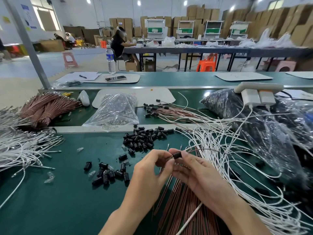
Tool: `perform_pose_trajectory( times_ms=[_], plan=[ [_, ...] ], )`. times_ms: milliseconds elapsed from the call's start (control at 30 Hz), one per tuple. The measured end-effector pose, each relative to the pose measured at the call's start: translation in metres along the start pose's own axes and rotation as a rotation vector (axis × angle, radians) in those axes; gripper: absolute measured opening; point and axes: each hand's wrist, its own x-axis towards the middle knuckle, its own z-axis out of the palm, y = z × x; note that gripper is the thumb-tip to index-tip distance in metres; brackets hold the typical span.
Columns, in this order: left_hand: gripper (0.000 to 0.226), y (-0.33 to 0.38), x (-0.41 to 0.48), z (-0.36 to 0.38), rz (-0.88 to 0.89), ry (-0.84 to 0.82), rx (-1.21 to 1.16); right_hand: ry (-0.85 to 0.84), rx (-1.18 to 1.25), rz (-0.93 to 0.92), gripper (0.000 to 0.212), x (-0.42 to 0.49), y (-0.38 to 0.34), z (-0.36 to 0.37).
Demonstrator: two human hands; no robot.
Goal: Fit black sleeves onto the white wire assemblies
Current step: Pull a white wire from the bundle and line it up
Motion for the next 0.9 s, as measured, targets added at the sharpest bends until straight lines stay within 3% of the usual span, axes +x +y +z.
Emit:
perform_pose_trajectory(
  times_ms=[367, 600, 767, 900],
  plan=[
    [0.017, -0.006, 0.001, -0.001, 0.008, -0.001, -0.047, -0.043, -0.017, 0.03, 0.034, -0.002, -0.001, -0.002],
    [0.018, -0.007, 0.003, -0.003, 0.063, -0.01, 0.093, 0.209, -0.053, -0.149, 0.025, 0.002, 0.002, -0.005],
    [0.03, -0.006, -0.004, 0.006, 0.036, -0.052, 0.202, 0.182, -0.133, -0.169, 0.019, 0.001, 0.007, 0.002],
    [0.036, -0.005, -0.004, 0.011, -0.055, -0.071, 0.114, 0.153, -0.163, -0.15, 0.02, 0.002, 0.009, 0.002]
  ],
)
